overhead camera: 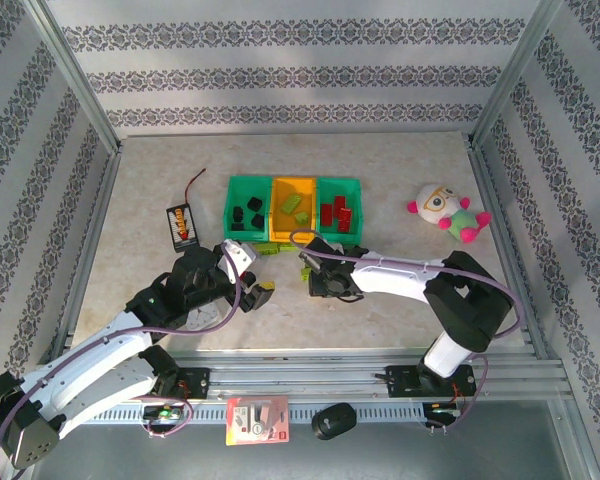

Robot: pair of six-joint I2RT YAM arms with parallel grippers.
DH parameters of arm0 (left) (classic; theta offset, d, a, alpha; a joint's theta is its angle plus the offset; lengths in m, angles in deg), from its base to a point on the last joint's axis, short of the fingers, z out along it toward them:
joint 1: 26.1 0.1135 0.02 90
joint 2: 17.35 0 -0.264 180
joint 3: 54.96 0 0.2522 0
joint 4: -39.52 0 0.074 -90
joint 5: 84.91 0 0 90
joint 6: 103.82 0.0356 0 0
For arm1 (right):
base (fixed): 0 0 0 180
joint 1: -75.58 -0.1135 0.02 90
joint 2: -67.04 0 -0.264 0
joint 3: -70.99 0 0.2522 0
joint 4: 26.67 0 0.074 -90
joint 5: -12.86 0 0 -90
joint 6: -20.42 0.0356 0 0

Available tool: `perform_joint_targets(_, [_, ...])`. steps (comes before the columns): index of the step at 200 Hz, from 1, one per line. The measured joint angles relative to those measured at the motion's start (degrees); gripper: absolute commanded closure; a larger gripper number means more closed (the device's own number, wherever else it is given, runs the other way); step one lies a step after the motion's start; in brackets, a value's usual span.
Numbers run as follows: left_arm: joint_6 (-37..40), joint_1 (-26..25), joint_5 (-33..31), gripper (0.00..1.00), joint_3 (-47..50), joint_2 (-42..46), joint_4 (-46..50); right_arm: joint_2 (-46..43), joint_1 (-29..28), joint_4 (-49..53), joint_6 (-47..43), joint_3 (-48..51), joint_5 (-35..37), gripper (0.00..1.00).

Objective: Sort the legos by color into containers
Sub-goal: Pick up the lego from the bottom-center of the table, then place the lego in the container.

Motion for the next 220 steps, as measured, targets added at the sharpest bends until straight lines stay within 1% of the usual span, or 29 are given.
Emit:
perform_joint_targets(51, [-0.04,0.0,-0.04,0.01,0.07,0.0,-1.05,-9.2,0.46,1.22,-0.9,-1.14,2.67,0.5])
perform_joint_targets(73, [-0.11,0.0,-0.04,0.01,0.07,0.0,-2.08,-11.74,2.51,1.09,-2.67,-3.65,3.45,0.5])
perform_joint_targets(99, [-1.55,0.0,-1.18,0.01,0.07,0.0,-3.19,-11.89,5.99,0.33,-5.29,-7.54,3.67,0.5])
perform_joint_targets(131, [-4.46,0.0,-5.53,0.01,-0.02,-0.83,-4.17,-9.46,10.43,-1.27,-8.68,-12.13,4.31,0.5])
perform_joint_targets(159, [-5.25,0.0,-6.29,0.01,-0.61,-1.66,-4.63,-4.9,13.88,-2.8,-11.61,-15.54,5.01,0.5])
perform_joint_targets(190, [-5.14,0.0,-5.14,0.01,-0.94,-1.88,-6.08,1.31,17.09,-4.07,-13.97,-18.71,5.42,0.5])
perform_joint_targets(220, [-4.33,0.0,-1.14,0.01,-1.46,-3.34,-6.6,6.56,19.67,-4.31,-15.45,-21.27,5.38,0.49])
